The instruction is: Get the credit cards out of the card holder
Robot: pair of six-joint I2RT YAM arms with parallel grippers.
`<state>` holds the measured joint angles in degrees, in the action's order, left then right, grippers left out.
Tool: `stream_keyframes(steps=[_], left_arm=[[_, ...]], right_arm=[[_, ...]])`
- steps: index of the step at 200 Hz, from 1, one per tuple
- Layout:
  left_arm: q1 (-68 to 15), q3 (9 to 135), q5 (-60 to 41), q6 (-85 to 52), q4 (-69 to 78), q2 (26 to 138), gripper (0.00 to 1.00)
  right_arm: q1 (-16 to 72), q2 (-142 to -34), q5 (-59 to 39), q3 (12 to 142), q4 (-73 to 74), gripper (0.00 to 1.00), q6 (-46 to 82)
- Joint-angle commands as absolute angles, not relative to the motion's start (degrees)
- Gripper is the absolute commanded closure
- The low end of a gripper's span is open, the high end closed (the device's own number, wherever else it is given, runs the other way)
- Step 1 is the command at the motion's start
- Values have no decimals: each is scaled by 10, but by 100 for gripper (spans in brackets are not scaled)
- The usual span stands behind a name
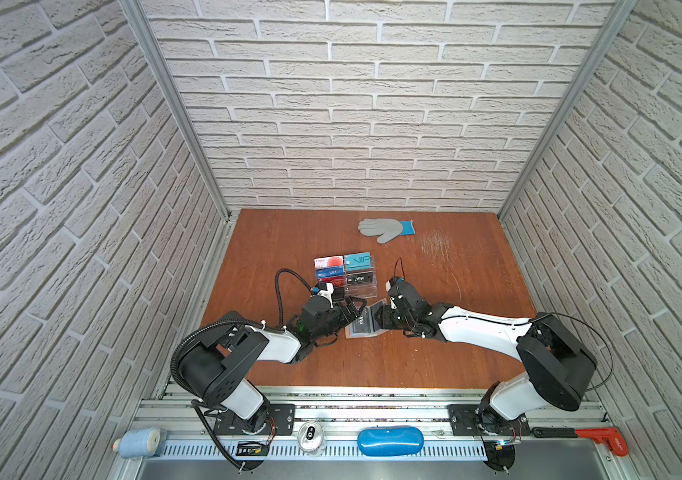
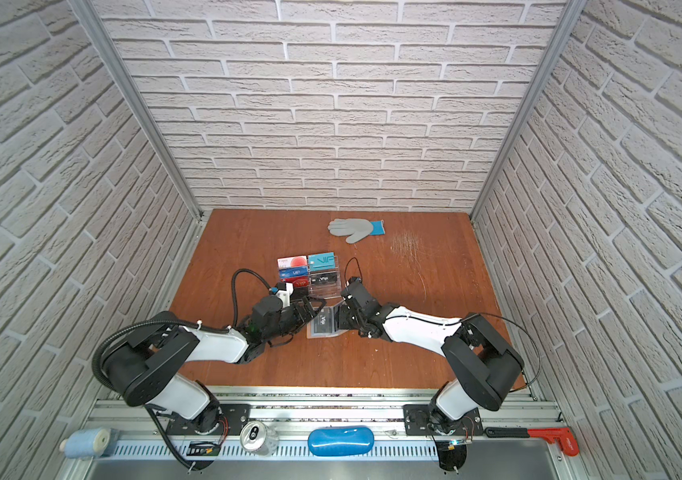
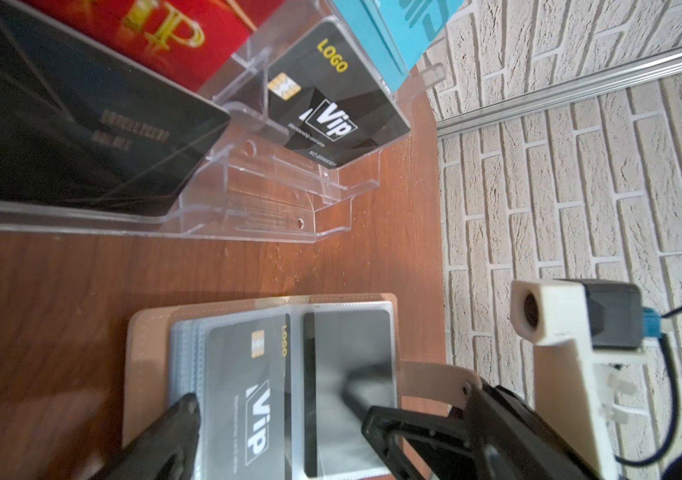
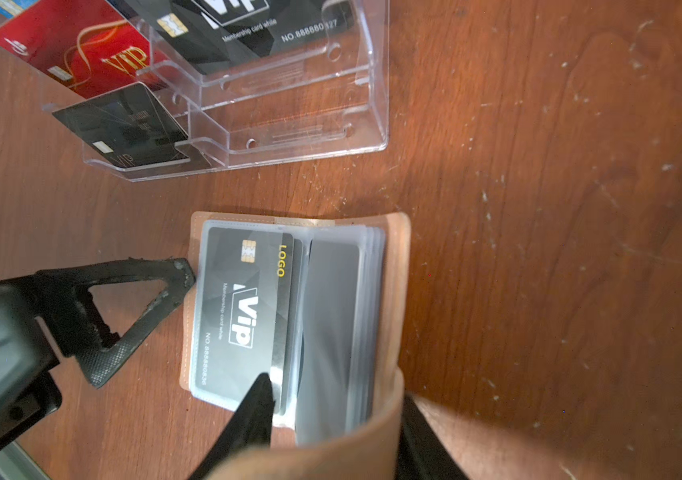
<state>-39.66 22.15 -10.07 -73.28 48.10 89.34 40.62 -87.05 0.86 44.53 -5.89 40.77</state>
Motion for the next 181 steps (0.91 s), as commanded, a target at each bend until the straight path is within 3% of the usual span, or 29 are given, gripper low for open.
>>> stream_keyframes(steps=[1,29,68,181], left_arm=[[-398,216,-91,-737,539,907,2],[-400,210,-95,-739,557,915,2],[-402,190,-85,-744,571,914,2],[-397,157,-82,-751,593,907,2]], right_arm=[[402,-832,34,455,-79,49,385],[397,-804,40,457,-98,42,374],[396,-772,13,458,-87,40,370],[384,-884,-109,420,81,49,405]])
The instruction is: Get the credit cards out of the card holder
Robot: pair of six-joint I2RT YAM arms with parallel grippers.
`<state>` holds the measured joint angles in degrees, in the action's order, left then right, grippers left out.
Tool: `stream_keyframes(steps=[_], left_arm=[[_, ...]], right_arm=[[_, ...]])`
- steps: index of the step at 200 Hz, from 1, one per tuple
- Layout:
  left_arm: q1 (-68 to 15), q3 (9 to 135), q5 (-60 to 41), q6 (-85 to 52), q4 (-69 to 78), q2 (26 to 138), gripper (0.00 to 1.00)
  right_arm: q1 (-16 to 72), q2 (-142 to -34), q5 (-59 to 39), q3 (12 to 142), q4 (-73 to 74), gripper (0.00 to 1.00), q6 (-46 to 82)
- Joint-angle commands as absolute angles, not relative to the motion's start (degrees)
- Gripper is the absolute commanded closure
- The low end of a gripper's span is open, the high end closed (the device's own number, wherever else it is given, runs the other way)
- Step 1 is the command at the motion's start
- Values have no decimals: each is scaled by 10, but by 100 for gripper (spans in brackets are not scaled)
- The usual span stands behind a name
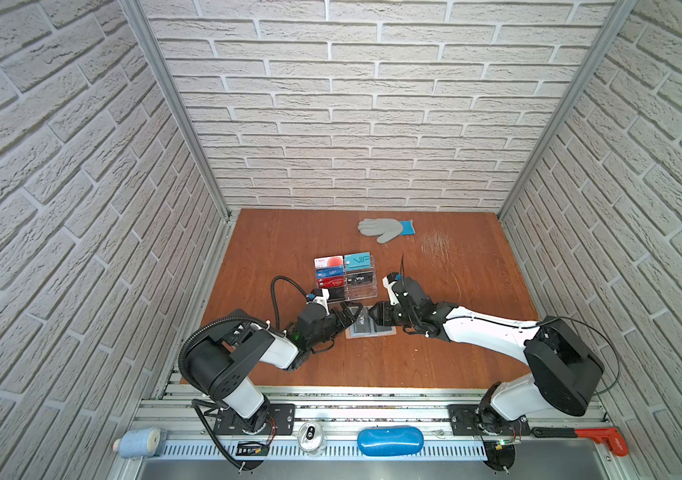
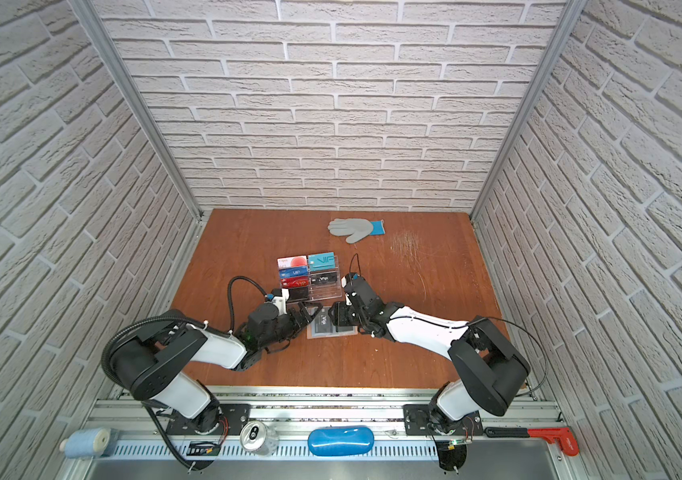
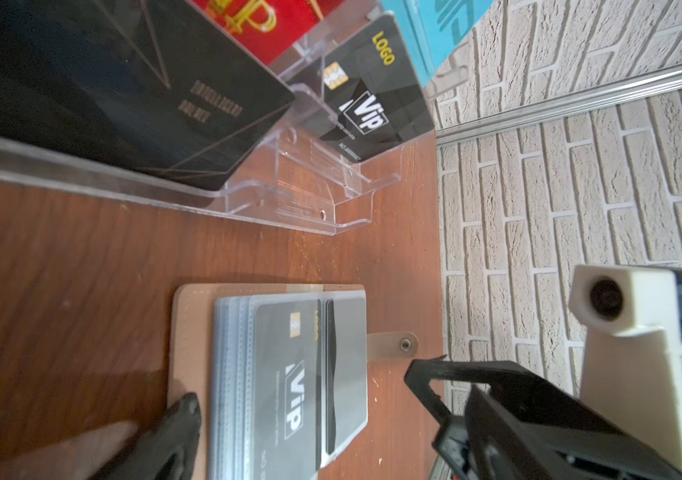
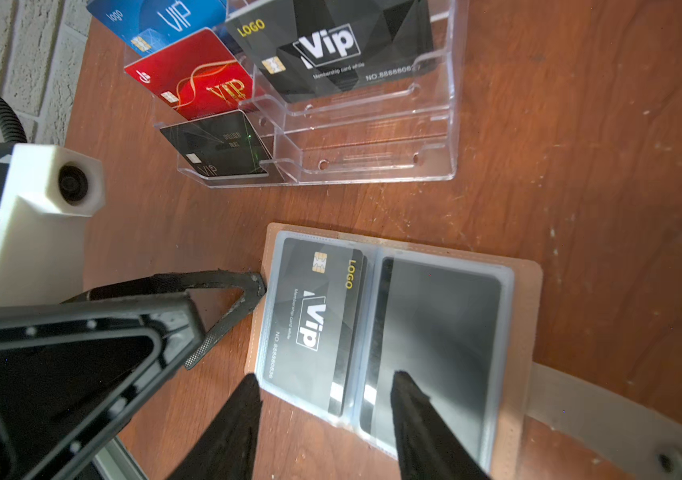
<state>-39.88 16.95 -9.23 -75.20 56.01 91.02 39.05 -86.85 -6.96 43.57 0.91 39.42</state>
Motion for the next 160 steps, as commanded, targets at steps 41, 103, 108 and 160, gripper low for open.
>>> stream_keyframes(steps=[41,103,108,160], left_arm=[[-397,150,-81,-755,608,913,2],[-393,145,-86,-763,636,939,2],[-392,144,-86,-763,638,940,2],[-391,145,-90,-766,650,959,2]], right_arm=[[370,-926,-150,405,147,51,416],[364,-969,-186,388,223,57,432],[364,-971,-187,387,228,57,433],[358,-980,-198,372,254,58,444]])
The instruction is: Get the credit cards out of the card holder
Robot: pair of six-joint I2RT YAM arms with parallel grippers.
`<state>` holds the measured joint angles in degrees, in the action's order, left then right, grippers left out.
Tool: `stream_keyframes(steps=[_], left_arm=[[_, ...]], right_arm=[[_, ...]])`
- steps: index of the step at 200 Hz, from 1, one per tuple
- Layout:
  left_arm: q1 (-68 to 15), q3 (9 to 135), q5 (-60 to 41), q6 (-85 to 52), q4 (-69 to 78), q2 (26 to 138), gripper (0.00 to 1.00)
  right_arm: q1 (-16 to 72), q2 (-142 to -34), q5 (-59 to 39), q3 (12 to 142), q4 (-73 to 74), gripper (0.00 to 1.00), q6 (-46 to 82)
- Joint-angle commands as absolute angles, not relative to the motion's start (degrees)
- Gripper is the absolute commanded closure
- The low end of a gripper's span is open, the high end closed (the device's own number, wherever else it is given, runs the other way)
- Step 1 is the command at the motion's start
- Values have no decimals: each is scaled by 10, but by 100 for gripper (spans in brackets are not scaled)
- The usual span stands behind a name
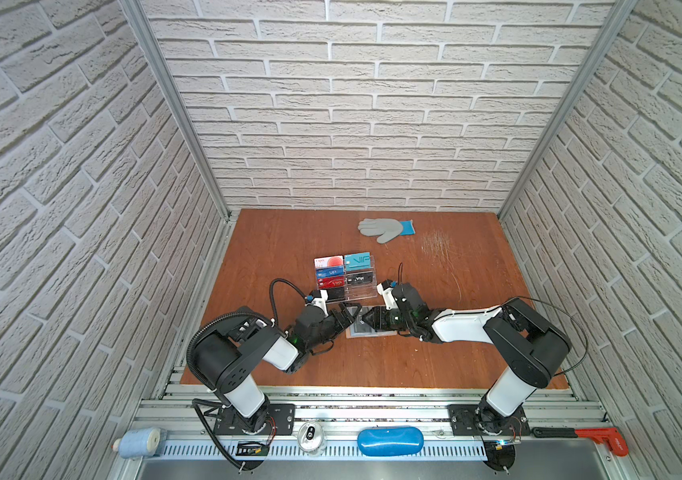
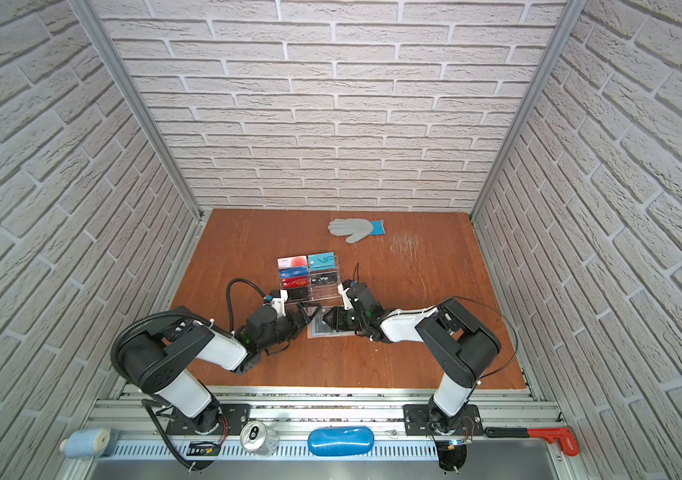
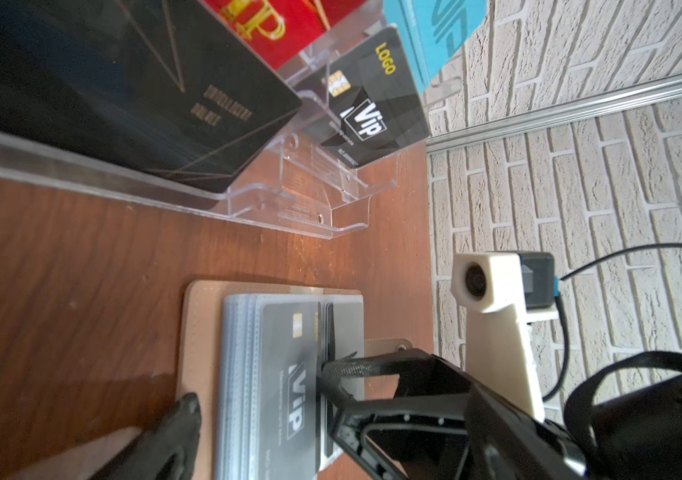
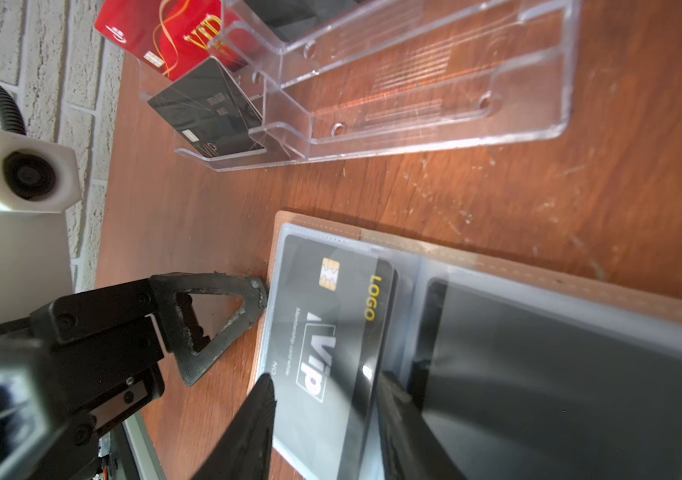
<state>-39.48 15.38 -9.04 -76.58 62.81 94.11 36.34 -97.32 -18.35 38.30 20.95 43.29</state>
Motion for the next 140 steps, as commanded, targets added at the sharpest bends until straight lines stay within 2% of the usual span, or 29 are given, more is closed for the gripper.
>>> stream_keyframes(steps=[1,69,140], left_arm=[[-390,145,-90,-767,650,959,2],[-390,145,-94,-772,671,982,2],[-389,149,-97,-775,673,993,2]], right_arm=[[357,-981,-198,372,255,58,444],[348,-1004,-213,357,295,58,459],[341,-1006,-220,327,326,53,471]])
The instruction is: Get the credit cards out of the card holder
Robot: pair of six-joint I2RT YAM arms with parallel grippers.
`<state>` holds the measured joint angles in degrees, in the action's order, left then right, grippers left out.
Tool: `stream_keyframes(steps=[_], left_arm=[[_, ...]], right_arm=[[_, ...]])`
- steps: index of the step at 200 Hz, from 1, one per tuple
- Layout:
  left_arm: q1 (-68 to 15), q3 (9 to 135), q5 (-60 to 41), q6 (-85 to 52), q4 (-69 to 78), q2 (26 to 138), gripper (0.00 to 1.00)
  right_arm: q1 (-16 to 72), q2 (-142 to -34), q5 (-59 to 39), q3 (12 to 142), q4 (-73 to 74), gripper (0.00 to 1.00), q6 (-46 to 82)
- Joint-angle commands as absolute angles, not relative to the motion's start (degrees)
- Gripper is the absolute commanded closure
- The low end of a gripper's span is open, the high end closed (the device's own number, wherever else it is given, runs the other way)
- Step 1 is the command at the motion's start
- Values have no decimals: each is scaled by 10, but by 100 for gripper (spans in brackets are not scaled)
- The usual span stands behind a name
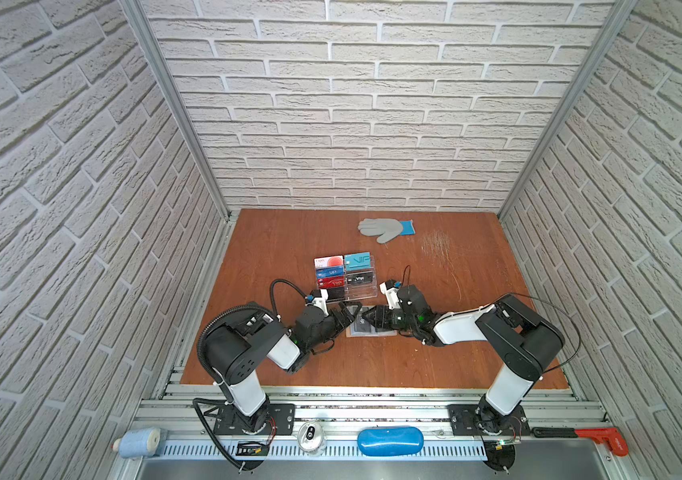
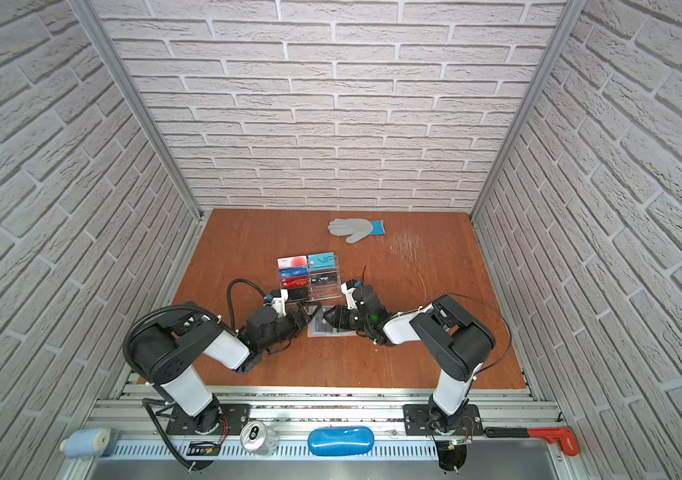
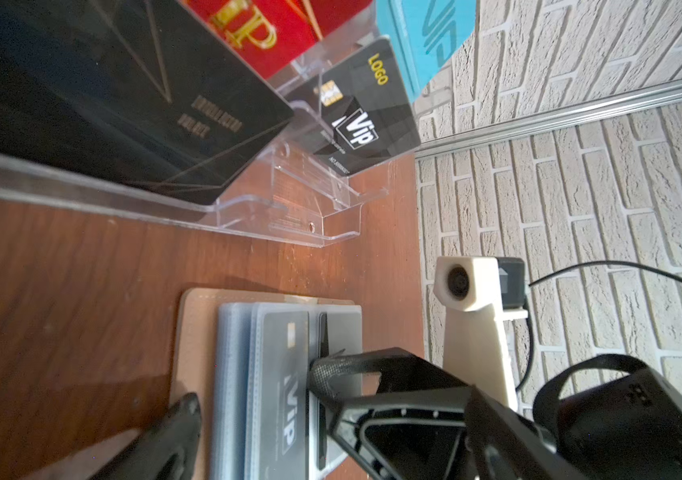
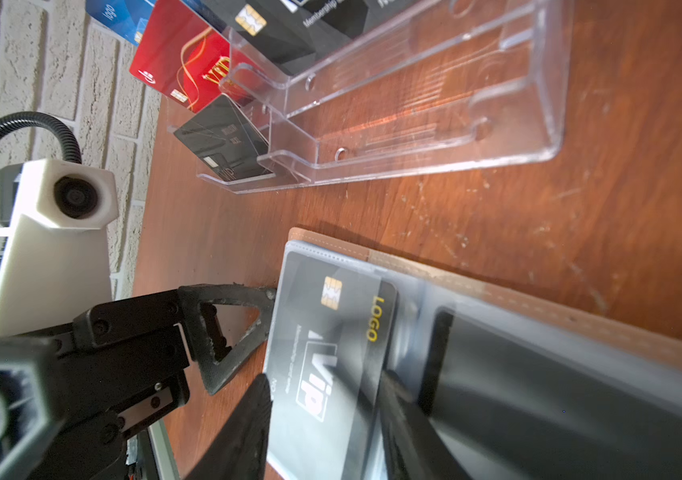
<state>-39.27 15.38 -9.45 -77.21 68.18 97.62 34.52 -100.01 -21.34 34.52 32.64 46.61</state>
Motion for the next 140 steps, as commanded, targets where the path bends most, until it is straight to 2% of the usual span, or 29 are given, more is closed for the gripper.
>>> stream_keyframes(steps=[1,50,140], left_arm=[[-390,149,-96,-775,673,993,2],[-392,155,-97,-777,673,998,2],[-394,159,-98,-769,639,969,2]], right_arm=[[341,-1006,-220,327,326,53,471],[342,-1003,-236,318,346,51,480],[342,-1032,-275,296,523,51,550]])
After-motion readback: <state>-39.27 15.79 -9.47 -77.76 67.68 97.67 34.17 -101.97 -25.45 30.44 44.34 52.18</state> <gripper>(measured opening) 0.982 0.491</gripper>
